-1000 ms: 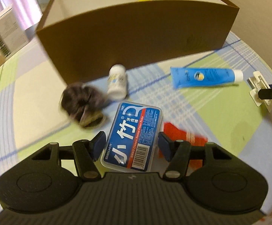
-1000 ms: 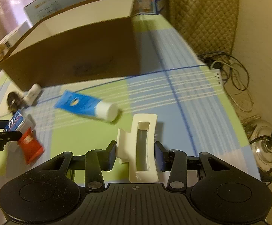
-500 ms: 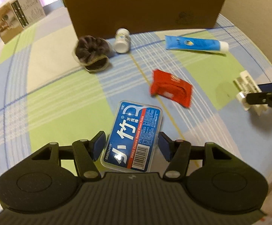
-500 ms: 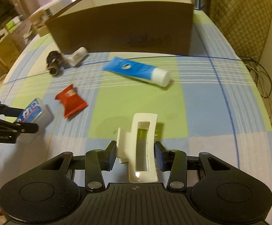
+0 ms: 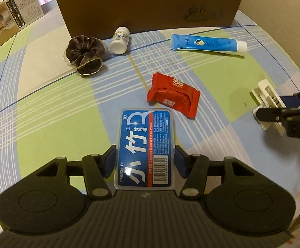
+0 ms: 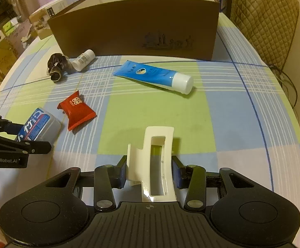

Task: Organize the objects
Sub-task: 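Carry the floss box and squeezer clip with both tools over the brown box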

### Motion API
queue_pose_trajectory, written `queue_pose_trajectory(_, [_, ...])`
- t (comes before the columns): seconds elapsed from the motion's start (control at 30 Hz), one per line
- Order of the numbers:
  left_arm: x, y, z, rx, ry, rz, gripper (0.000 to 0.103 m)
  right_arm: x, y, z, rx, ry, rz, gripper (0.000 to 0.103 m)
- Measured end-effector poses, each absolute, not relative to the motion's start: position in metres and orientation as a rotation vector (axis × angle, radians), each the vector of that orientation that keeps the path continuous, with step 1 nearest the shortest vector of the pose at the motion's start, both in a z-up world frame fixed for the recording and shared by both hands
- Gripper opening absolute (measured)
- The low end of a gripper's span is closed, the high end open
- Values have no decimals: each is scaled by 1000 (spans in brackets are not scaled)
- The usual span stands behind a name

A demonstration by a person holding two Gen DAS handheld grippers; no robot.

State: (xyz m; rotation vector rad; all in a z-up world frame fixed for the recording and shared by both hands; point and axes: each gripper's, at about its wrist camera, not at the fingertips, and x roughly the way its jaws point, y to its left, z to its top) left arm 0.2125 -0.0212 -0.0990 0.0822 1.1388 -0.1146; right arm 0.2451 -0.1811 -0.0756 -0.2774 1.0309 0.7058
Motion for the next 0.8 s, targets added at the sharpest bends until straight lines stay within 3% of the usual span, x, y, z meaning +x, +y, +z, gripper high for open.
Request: queue_pose_trajectory(0.8, [199,-28,-98,88,1157,-87,53,235,-184,-75,-304,1030,758,39])
